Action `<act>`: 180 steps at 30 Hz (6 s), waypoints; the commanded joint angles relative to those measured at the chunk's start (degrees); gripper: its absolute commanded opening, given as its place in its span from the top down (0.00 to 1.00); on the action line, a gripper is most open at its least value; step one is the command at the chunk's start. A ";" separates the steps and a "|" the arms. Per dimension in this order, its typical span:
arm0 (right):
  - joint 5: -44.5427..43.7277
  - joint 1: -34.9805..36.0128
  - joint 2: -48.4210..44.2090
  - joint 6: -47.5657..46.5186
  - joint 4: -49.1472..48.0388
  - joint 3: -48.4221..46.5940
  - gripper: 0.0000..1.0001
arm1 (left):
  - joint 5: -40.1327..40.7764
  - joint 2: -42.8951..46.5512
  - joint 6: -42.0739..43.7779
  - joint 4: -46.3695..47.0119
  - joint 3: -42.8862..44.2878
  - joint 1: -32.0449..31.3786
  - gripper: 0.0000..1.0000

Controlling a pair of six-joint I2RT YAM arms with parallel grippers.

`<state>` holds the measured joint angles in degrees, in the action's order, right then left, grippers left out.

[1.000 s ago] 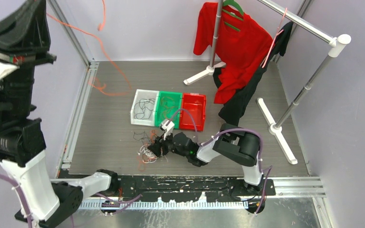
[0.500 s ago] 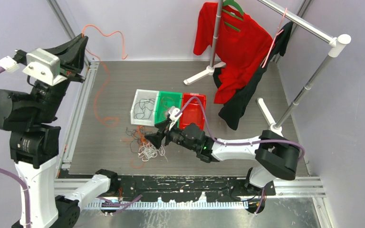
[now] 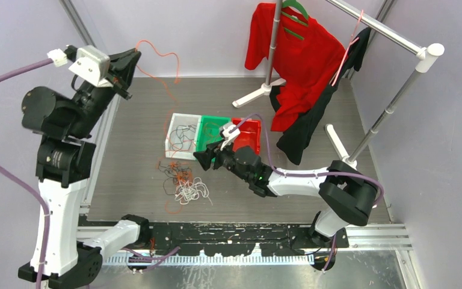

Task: Untangle the cables
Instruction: Untie the cable, then place the cable in the bin.

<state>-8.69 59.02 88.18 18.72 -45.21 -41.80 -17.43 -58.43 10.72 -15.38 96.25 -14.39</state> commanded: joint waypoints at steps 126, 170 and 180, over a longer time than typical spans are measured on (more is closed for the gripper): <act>-23.98 -16.70 -17.15 11.69 14.45 14.81 0.37 | 17.52 -32.59 8.86 -4.11 -17.02 -15.76 1.00; -14.86 -17.27 -3.39 13.40 23.32 -1.37 0.35 | -11.84 -42.98 8.59 -34.24 2.88 -11.95 0.13; -17.16 -17.10 -0.40 12.57 23.35 -6.22 0.34 | -8.67 -39.42 7.88 -38.83 5.52 -5.50 0.15</act>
<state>-24.34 41.78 85.97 31.86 -20.43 -42.61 -26.15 -100.57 19.64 -50.00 98.56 -24.23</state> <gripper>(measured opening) 0.646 0.859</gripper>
